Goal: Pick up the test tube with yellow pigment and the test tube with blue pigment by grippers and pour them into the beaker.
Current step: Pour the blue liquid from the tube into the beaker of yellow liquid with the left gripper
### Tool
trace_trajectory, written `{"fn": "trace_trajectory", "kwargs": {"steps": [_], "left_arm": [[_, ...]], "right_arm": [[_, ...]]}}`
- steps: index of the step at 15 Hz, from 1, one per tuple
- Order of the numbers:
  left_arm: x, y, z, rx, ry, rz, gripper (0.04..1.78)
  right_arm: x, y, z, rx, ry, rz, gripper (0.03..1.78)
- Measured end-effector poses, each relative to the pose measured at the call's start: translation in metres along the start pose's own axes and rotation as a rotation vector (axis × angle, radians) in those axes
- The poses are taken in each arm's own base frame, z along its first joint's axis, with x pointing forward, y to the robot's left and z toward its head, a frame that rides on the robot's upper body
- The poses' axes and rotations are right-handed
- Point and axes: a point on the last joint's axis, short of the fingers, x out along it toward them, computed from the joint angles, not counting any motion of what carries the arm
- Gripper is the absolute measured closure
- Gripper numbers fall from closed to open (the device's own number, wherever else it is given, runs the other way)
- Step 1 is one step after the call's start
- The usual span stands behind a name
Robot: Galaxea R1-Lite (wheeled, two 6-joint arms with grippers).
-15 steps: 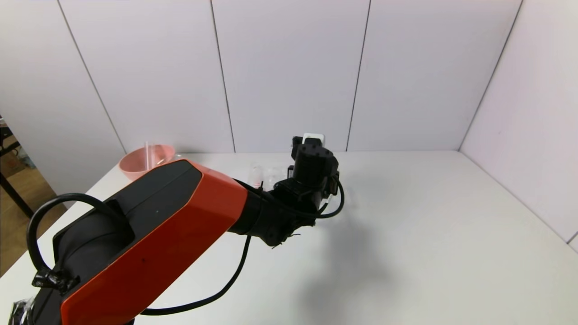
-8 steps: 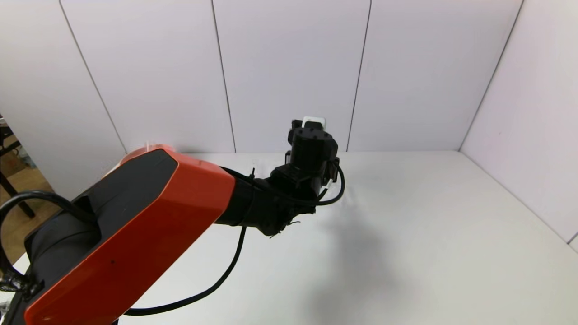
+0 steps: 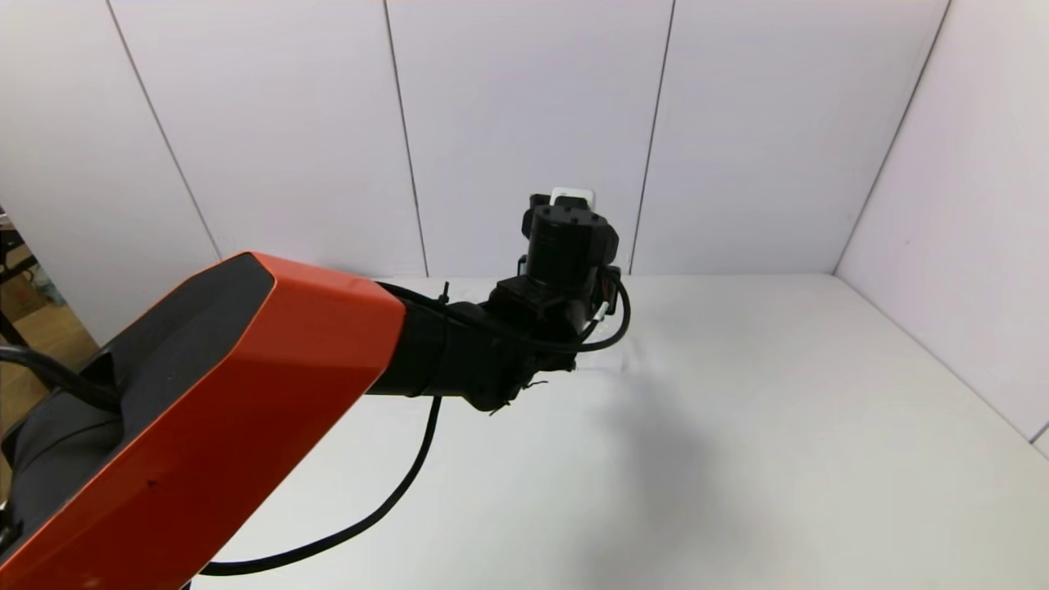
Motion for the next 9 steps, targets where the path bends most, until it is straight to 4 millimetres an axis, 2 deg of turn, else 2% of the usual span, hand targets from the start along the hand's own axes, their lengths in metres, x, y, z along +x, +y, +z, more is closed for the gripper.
{"fn": "trace_trajectory", "kwargs": {"steps": [6,9], "left_arm": [[-0.019,0.007,0.030,-0.007,-0.008,0.000,1.36],[-0.032,0.022,0.049,-0.013,-0.020,0.031,1.36]], "right_arm": [[0.000,0.000,0.000,0.000,0.000,0.000,0.10],[0.000,0.000,0.000,0.000,0.000,0.000,0.10]]}}
